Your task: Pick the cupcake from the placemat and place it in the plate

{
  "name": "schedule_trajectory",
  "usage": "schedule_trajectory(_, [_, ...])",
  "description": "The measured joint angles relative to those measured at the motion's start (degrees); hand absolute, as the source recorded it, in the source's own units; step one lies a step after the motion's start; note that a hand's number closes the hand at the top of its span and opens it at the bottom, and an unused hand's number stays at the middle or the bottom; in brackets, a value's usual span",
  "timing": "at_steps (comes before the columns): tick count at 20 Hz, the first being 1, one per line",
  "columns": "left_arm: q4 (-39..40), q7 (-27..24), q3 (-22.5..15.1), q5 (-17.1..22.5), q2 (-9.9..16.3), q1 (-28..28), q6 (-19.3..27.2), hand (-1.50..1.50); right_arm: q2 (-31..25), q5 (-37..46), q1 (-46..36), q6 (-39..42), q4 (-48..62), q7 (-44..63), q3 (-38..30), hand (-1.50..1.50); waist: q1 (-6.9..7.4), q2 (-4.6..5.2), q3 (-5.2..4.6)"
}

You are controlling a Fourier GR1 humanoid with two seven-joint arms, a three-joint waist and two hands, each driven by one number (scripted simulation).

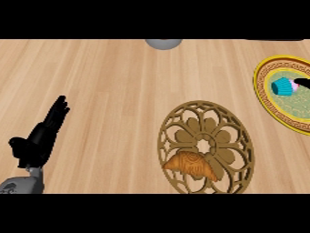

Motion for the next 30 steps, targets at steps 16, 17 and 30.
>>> schedule_trajectory(16, [0.08,0.36,0.51,-0.11,-0.23,-0.53,-0.19,0.00,-13.04,-17.01,14.18,24.42,4.28,-12.28,-16.41,-1.50,-0.49,0.35,0.27])
schedule_trajectory(17, [0.13,0.49,0.84,0.14,0.06,-0.69,-0.43,0.00,-13.70,-17.16,15.31,25.58,4.31,-13.24,-16.58,-1.50,-0.42,0.38,0.29])
schedule_trajectory(30, [-0.67,0.32,0.13,-0.17,-0.84,-0.01,-0.54,0.00,-16.28,-16.16,24.47,29.81,3.49,-19.40,-15.73,-1.50,0.40,0.54,0.58])
